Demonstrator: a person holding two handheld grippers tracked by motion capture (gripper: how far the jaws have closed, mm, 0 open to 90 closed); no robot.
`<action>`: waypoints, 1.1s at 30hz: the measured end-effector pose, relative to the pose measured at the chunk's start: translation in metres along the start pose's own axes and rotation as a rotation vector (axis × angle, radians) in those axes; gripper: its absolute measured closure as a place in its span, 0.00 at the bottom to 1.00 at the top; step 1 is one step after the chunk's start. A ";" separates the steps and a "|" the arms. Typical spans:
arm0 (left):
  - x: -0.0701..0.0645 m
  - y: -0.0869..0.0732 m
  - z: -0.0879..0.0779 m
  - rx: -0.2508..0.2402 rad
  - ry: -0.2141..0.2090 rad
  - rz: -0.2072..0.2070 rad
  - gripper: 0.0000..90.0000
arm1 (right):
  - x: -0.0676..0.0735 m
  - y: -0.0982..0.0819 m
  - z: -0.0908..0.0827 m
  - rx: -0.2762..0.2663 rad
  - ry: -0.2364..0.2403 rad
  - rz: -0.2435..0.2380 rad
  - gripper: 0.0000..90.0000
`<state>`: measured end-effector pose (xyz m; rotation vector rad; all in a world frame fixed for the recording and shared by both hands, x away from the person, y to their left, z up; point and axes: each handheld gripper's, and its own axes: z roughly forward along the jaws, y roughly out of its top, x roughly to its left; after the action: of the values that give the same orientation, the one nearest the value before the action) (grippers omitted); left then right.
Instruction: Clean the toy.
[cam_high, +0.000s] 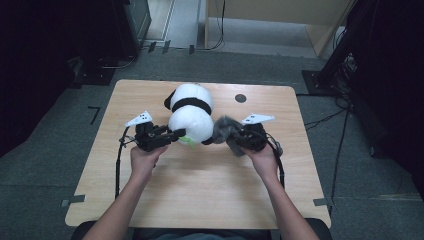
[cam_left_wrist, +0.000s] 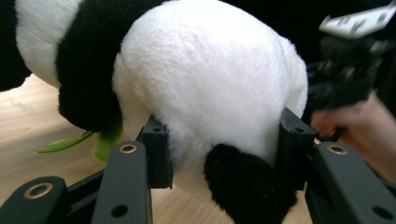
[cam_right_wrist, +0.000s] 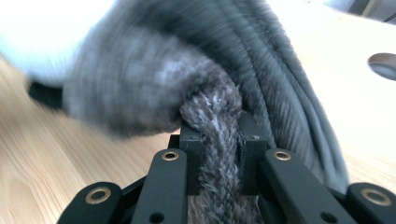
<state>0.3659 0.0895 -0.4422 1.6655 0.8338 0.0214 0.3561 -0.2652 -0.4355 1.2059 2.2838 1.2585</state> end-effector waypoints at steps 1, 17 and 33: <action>0.000 -0.001 0.000 0.006 0.005 0.001 0.56 | -0.003 0.002 -0.004 -0.014 0.000 0.021 0.87; -0.013 -0.011 0.019 0.042 0.011 0.028 0.55 | 0.042 0.026 -0.015 -0.086 0.119 -0.020 0.85; -0.009 -0.010 0.013 0.011 0.068 -0.018 0.56 | 0.085 0.021 0.009 -0.056 0.215 -0.097 0.84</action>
<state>0.3600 0.0742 -0.4509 1.6752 0.9012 0.0617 0.3203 -0.1890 -0.4109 0.9707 2.4047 1.4676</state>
